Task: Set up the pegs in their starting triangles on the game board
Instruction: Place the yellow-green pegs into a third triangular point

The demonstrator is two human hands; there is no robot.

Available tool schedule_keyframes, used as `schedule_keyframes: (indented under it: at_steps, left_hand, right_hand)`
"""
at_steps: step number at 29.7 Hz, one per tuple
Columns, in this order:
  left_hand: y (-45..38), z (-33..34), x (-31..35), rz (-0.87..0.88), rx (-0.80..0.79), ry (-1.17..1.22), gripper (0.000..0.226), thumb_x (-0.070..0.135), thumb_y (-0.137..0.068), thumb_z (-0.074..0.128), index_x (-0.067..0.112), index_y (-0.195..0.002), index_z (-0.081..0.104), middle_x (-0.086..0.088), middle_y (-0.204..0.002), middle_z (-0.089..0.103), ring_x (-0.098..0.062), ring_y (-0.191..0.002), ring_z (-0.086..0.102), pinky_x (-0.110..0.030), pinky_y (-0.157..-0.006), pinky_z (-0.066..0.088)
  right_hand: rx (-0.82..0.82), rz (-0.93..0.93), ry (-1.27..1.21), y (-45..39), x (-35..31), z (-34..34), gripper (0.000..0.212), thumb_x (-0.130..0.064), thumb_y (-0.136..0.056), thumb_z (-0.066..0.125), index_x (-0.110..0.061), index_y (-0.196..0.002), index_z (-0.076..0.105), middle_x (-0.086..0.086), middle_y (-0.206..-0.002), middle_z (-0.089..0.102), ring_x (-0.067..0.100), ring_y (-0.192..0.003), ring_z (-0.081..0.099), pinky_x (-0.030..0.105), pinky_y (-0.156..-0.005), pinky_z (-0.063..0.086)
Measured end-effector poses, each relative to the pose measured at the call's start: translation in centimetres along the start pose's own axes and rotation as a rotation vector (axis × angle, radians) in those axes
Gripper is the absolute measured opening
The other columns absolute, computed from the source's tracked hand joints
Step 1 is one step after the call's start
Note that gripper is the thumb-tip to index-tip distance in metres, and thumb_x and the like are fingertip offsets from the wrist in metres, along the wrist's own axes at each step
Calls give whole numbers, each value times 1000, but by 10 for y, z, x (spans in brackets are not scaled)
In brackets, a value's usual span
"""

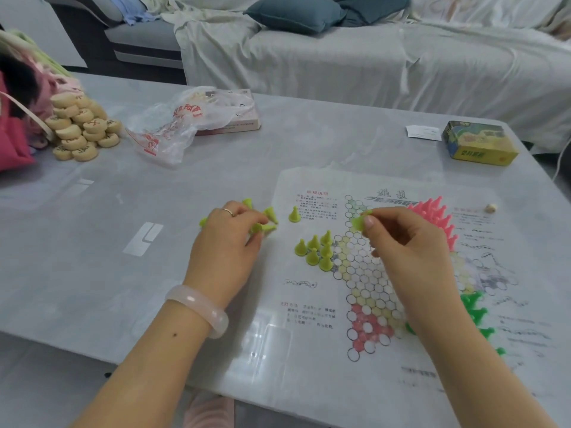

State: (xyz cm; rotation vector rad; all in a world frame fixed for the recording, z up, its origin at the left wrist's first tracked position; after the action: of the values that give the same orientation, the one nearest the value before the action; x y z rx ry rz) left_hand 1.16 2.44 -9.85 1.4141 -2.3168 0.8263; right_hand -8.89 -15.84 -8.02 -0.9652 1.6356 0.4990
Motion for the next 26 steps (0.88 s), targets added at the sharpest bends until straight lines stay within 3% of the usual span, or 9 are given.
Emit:
schedule_keyframes:
  at_steps: [2, 4, 10, 19, 26]
  left_hand:
    - [-2, 8, -4, 94, -28, -103, 22, 7, -75, 60, 15, -92, 72, -11, -102, 65, -36, -83, 55, -40, -71, 49]
    - [-2, 16, -5, 160, -53, -159, 24, 5, -69, 63, 14, -89, 72, -13, -100, 67, -39, -77, 56, -44, -67, 49]
    - [-4, 21, -2, 3, -46, -77, 16, 5, -84, 57, 5, -97, 66, -14, -99, 53, -28, -82, 49, -35, -66, 42]
    - [-3, 15, -3, -25, 29, -85, 14, 3, -83, 55, 4, -92, 66, -10, -101, 59, -28, -90, 55, -21, -69, 28]
    - [-1, 2, -3, 17, 88, -31, 15, 5, -84, 55, 7, -91, 68, -6, -92, 66, -12, -72, 45, -20, -69, 32]
  right_hand:
    - [28, 34, 19, -5, 1, -4, 8, -21, -84, 60, -27, -85, 65, -10, -79, 66, 4, -75, 61, 24, -74, 51]
    - [35, 50, 69, -8, 3, -5, 7, -21, -85, 59, -23, -89, 65, -9, -81, 66, 5, -76, 61, 24, -75, 51]
    - [21, 38, 283, -16, 11, -1, 9, -21, -85, 59, -20, -91, 66, -14, -76, 62, -4, -73, 56, 8, -63, 39]
    - [-25, 17, 539, -20, 22, 26, 16, -21, -87, 54, -19, -95, 67, -5, -84, 66, 9, -70, 55, 11, -55, 35]
    - [-27, -2, 644, -20, 23, 32, 16, -21, -88, 52, -20, -95, 67, -3, -84, 60, 12, -71, 50, 13, -51, 29]
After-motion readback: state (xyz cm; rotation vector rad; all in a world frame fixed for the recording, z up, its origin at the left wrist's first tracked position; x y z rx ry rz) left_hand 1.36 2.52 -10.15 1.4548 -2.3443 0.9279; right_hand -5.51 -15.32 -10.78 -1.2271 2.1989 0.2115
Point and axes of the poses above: each hand's wrist, its own y-axis away from the middle knuckle, its own z-axis out of the palm, x = y × z, the point moved 2 cm from there along -y, towards the middle knuckle
